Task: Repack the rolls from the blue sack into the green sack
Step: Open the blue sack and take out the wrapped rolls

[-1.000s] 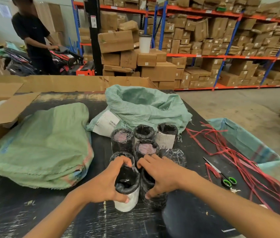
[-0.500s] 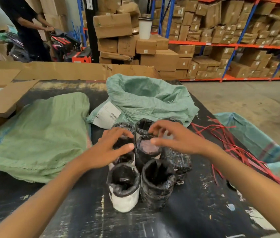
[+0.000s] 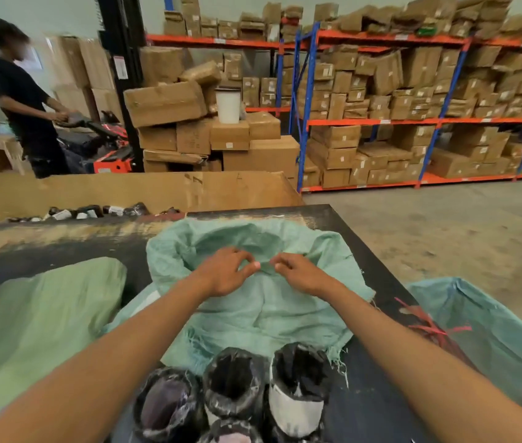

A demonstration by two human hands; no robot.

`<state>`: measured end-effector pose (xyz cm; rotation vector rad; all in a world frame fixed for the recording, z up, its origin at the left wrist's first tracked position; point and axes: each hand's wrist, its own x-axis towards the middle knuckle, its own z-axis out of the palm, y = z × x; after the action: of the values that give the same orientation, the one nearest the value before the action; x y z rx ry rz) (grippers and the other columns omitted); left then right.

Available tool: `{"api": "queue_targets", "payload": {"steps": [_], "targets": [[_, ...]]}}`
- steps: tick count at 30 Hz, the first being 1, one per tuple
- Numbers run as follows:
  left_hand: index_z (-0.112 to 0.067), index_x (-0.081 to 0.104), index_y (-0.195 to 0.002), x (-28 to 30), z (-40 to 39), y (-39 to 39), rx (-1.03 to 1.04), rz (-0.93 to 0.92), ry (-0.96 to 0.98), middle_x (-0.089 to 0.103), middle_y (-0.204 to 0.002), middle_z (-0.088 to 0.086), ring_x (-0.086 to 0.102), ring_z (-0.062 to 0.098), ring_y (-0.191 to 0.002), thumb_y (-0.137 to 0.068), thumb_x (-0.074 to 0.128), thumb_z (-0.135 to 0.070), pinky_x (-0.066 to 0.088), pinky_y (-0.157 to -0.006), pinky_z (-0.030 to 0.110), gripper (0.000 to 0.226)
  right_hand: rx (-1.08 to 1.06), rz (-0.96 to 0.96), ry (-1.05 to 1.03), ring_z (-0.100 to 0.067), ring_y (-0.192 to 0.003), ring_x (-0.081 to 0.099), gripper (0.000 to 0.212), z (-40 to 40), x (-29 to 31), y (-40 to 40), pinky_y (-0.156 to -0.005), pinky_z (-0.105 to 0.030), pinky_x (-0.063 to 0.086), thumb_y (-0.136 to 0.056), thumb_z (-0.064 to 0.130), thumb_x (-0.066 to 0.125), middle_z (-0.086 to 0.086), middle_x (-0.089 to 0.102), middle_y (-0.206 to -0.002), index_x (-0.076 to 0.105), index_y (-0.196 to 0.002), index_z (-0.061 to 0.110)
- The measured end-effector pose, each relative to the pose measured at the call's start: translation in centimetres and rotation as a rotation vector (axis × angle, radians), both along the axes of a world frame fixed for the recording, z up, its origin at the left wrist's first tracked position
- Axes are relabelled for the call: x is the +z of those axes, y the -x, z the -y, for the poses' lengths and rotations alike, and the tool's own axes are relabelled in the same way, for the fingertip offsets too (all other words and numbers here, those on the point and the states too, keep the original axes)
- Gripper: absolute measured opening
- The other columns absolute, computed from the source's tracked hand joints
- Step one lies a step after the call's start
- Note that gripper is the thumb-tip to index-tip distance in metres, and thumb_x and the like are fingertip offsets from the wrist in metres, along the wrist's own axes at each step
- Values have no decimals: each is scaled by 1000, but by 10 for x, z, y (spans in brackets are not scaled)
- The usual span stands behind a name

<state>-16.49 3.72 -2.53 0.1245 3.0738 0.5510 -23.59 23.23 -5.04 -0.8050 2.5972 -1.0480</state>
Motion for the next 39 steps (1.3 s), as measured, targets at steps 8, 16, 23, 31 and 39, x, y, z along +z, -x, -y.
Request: {"api": "queue_targets", "payload": {"steps": [8,16,23,31,39], "targets": [[-5,56,-133,-45,-2,38,20,789,275,52,-141,11,55,26,-116,-103,40,-28,43,-93,30,41,303,166,-461,-28,-116,58,38,8,-49,63,-100,-40,48,-95,1,45,-11,59,-130,65,-125,15],[-11,60,-121,-52,5,46,109,457,703,59,-128,9,57,27,-118,-93,50,-21,43,-99,40,31,368,-43,-834,-26,-115,57,33,16,-58,75,-89,-34,49,-94,15,54,-3,59,-131,66,-124,23],[-13,45,-142,-58,34,43,161,663,978,40,-151,9,38,31,-139,-99,45,-27,29,-112,47,45,456,103,-995,-31,-143,33,52,26,-58,85,-112,-42,33,-103,30,46,-6,25,-161,33,-153,25],[-8,38,-146,-63,39,39,215,719,937,35,-153,10,35,31,-140,-99,53,-23,30,-114,43,52,442,63,-871,-33,-120,56,40,28,-63,86,-97,-39,47,-97,26,54,-13,57,-135,57,-132,6],[-3,25,-150,-82,44,51,469,492,944,21,-155,20,40,30,-136,-89,62,-45,46,-100,38,83,293,-51,-400,-23,-108,57,45,16,-70,94,-85,-34,46,-88,38,68,1,60,-122,46,-126,27]]}}
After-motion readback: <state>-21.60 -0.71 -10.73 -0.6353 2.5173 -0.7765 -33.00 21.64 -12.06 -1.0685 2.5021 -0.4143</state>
